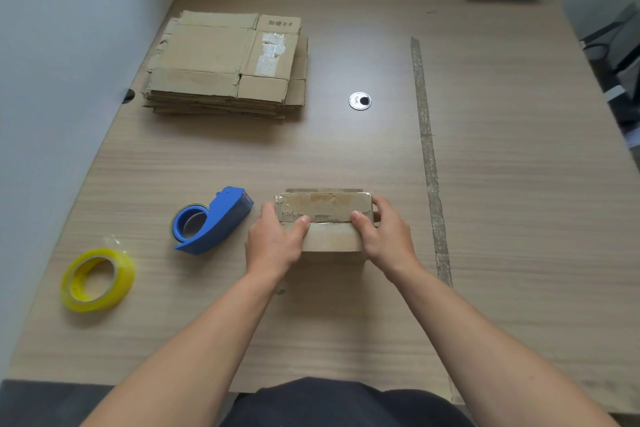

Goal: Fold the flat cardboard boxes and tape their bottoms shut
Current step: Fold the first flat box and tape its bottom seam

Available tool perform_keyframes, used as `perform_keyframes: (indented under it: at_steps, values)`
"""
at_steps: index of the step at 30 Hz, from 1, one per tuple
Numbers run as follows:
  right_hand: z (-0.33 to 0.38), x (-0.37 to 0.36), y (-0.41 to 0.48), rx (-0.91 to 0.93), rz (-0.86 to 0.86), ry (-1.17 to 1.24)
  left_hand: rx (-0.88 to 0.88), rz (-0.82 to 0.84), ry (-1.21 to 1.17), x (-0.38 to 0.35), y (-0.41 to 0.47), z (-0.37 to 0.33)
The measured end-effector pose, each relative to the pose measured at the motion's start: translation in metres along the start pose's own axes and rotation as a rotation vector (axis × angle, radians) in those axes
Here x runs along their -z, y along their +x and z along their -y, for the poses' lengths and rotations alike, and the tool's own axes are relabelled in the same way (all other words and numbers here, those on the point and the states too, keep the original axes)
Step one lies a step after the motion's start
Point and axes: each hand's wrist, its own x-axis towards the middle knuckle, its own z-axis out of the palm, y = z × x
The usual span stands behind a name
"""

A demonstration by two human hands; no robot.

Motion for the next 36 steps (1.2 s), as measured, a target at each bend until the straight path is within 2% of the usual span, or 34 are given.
perform_keyframes:
  at_steps: [4, 7, 11, 14, 21, 27, 34, 36]
  values:
    - [-0.001, 0.010, 0.006, -0.113, 0.044, 0.122, -0.027, 0.037, -0.058, 0.011, 0.003, 0.006]
    - [-0.001, 0.021, 0.015, -0.223, 0.154, 0.233, -0.030, 0.130, -0.071, 0.021, 0.009, 0.006]
    - [0.003, 0.026, 0.023, -0.230, 0.263, 0.204, -0.072, 0.188, -0.060, 0.025, 0.013, 0.003]
    - [0.000, 0.022, 0.022, -0.191, 0.208, 0.232, -0.065, 0.189, -0.092, 0.025, 0.013, 0.004]
    - [-0.001, 0.005, 0.008, -0.117, -0.070, 0.119, -0.048, 0.181, -0.204, 0.016, 0.010, 0.004]
    - [0.004, 0.002, 0.005, -0.119, -0.115, 0.115, 0.008, 0.189, -0.342, 0.012, 0.008, 0.006]
    - [0.006, -0.002, 0.002, -0.109, -0.132, 0.056, -0.006, 0.114, -0.289, 0.009, 0.003, 0.004]
    - [0.003, 0.002, 0.000, -0.089, -0.084, 0.063, -0.019, 0.130, -0.276, 0.010, 0.002, 0.006]
